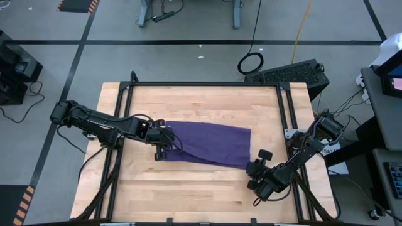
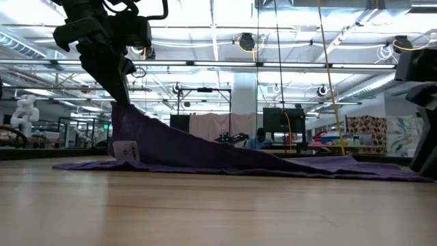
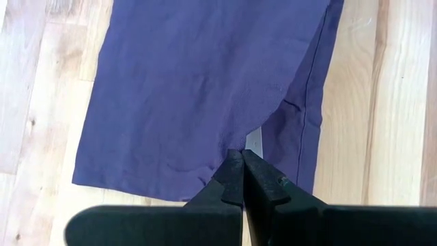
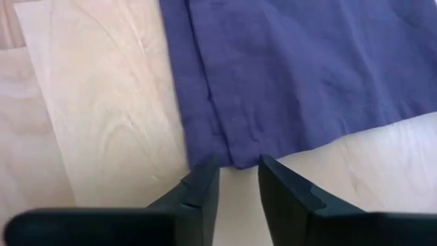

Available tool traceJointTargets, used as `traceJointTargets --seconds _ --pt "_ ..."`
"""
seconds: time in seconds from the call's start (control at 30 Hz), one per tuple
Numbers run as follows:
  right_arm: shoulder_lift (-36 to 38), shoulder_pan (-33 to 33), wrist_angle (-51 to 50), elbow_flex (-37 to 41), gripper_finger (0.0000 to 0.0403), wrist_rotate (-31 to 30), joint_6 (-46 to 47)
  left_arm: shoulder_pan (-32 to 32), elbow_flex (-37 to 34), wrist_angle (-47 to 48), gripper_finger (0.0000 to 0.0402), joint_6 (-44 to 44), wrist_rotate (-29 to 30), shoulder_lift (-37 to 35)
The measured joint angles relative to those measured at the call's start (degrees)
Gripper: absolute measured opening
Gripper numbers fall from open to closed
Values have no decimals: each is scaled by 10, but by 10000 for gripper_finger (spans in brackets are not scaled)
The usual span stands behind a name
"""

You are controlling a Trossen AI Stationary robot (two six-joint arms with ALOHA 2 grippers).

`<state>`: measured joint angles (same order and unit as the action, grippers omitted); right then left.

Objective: Roll towel into tight, uniform cylinder
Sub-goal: Fold the purple towel on the table

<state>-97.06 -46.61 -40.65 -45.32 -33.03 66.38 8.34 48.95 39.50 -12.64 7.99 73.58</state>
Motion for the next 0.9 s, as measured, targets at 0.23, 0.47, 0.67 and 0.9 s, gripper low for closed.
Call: traceJointTargets --seconds 0.23,0.47,0.67,0.9 --pt "0 0 10 0 13 2 2 0 0 0 0 -1 0 0" --pt "20 0 10 0 1 46 4 0 0 0 0 0 0 0" --pt "80 0 17 0 1 50 4 0 0 0 0 0 0 0" --pt "91 3 17 -1 4 76 -23 0 0 0 0 0 0 0"
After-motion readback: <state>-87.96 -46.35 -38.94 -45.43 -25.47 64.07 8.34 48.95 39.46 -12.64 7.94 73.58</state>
